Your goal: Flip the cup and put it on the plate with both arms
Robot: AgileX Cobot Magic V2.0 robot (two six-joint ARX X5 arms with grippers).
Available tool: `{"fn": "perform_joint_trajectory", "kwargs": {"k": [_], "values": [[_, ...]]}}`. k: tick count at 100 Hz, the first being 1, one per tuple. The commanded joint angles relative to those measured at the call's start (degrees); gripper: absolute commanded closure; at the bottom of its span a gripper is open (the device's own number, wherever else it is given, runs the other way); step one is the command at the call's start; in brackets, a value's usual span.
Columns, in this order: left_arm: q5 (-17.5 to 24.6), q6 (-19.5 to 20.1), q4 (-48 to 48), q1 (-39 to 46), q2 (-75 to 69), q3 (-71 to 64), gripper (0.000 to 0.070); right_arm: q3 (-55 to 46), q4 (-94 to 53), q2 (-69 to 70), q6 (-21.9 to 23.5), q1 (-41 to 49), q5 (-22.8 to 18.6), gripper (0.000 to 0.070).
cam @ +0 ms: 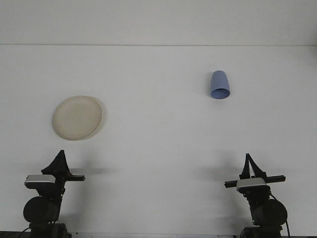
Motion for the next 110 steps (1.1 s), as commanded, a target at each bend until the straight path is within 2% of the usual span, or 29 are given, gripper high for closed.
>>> {"fn": "perform_joint_trajectory", "kwargs": {"k": [1,73,85,101,110], "values": [[-0.31,-0.13,0.61,0.04,-0.11,-1.11,0.0688,-0.11,0.66,-0.04,-0.07,-0.09,-0.02,0.07],[-0.33,-0.13,0.61,0.04,-0.11,-1.11,0.0688,-0.11,0.92,-0.04,0.74,-0.09,-0.24,0.07],[-0.33,-0.13,0.61,0.04,-0.11,-1.11,0.0688,-0.11,1.62,-0.04,5.44,-0.04,-0.24,0.07],[-0.33,-0.13,0.61,0.04,-0.11,-1.11,0.0688,-0.11,3.32,-0.04,15.32,-0.04,-0.44,0.07],[-0.31,-0.13,0.61,0.04,-0.11,-1.11,0.0688,-0.11,3.72,-0.04,17.59,-0.04,-0.24,0.07]]}}
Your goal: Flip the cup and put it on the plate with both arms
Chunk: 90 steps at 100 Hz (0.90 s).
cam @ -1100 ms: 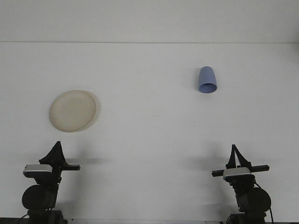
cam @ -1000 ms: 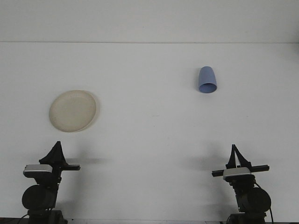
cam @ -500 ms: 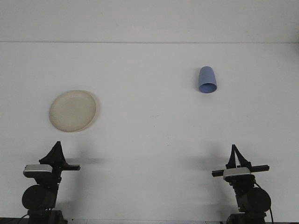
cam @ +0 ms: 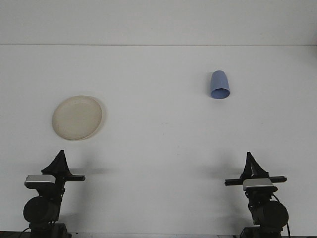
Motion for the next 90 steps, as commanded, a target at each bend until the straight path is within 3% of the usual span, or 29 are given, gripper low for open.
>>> {"fn": "perform_joint_trajectory", "kwargs": {"k": [1,17,27,46,56,62,68,70,74,77,90], "values": [[-0.33,-0.13,0.61,0.04,-0.11,-1.11,0.0688,-0.11,0.61,-0.04,5.46,-0.04,0.09,0.07],[-0.31,-0.13,0.61,0.04,-0.11,-1.11,0.0688,-0.09,1.27,-0.04,16.85,-0.04,0.09,0.07],[-0.31,-0.13,0.61,0.04,-0.11,-1.11,0.0688,1.33,1.22,0.02,20.65,-0.04,1.38,0.07],[-0.33,-0.13,0.61,0.04,-0.11,-1.11,0.0688,10.69,-0.9,7.8,20.26,-0.04,3.23,0.07],[-0.33,-0.13,0.61,0.04,-0.11,-1.11,0.0688,17.31,-0.85,16.37,16.31,-0.04,2.29,0.0699],[-0.33,-0.13,0.61,0.04,-0.11,-1.11,0.0687,21.0,-0.79,21.88,12.85,-0.04,-0.7,0.0594],[-0.31,-0.13,0.61,0.04,-0.11,-1.11,0.0688,24.3,-0.39,27.45,11.21,-0.04,-1.66,0.0373],[-0.33,-0.13,0.61,0.04,-0.11,-1.11,0.0688,25.33,-0.28,29.29,10.97,-0.04,-1.66,0.026],[-0.31,-0.13,0.61,0.04,-0.11,-1.11,0.0688,27.12,0.07,32.94,10.56,-0.04,-1.66,0.0143],[-0.33,-0.13,0.61,0.04,-0.11,-1.11,0.0688,28.46,0.31,35.8,10.01,-0.04,-1.68,0.0111],[-0.33,-0.13,0.61,0.04,-0.11,-1.11,0.0688,31.82,5.22,47.36,6.84,-0.04,-2.1,0.0111]]}}
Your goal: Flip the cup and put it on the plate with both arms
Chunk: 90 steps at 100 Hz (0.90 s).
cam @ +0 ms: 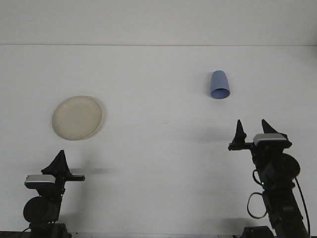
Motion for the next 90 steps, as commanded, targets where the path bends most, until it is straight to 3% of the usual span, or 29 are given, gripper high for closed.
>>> {"fn": "perform_joint_trajectory", "kwargs": {"k": [1,38,90], "values": [[-0.31,-0.13,0.61,0.04,-0.11,-1.11,0.0688,1.07,3.08,5.79,-3.54,-0.07,-0.48,0.0111],[-0.33,-0.13,0.61,0.04,-0.11,-1.11,0.0688,7.65,24.55,39.08,-7.08,-1.14,-1.25,0.0112],[-0.31,-0.13,0.61,0.04,-0.11,-1.11,0.0688,31.91,27.26,72.04,-14.23,-5.64,-2.71,0.0112]]}}
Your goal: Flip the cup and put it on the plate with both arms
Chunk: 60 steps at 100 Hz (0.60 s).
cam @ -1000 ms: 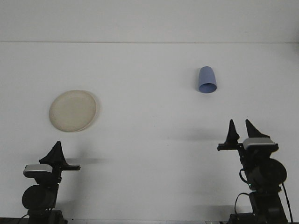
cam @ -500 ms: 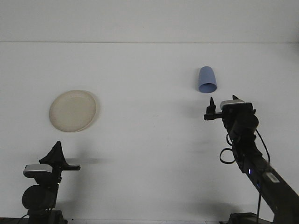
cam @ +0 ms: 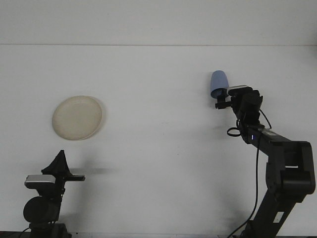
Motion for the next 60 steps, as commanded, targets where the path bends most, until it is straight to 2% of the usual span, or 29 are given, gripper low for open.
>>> {"fn": "perform_joint_trajectory", "kwargs": {"k": [1,19,23,26,31,32,36,40,60], "values": [[-0.31,-0.13,0.61,0.04,-0.11,-1.11,0.0688,3.06,0.68,3.45,-1.6,-0.39,-0.96,0.0112],[-0.31,-0.11,0.61,0.04,-0.11,-1.11,0.0688,9.49,0.66,9.42,-1.6,-0.74,-2.62,0.0125],[-0.33,-0.13,0.61,0.04,-0.11,-1.11,0.0688,10.34,0.66,10.19,-1.6,-0.72,-2.82,0.0153],[-0.31,-0.13,0.61,0.04,-0.11,-1.11,0.0688,10.95,0.63,10.6,-1.6,-0.72,-3.17,0.0213],[-0.33,-0.13,0.61,0.04,-0.11,-1.11,0.0688,11.34,0.59,10.8,-1.6,-0.61,-4.35,0.0359],[-0.31,-0.13,0.61,0.04,-0.11,-1.11,0.0688,11.37,0.59,10.84,-1.6,-0.61,-4.5,0.0423],[-0.31,-0.13,0.61,0.04,-0.11,-1.11,0.0688,11.37,0.61,10.86,-1.57,-0.55,-5.51,0.0582],[-0.31,-0.13,0.59,0.04,-0.11,-1.11,0.0688,11.37,0.66,10.86,-1.55,-0.44,-6.32,0.07],[-0.31,-0.13,0.61,0.04,-0.11,-1.11,0.0688,11.37,0.55,9.73,0.46,-0.28,-7.45,0.07]]}}
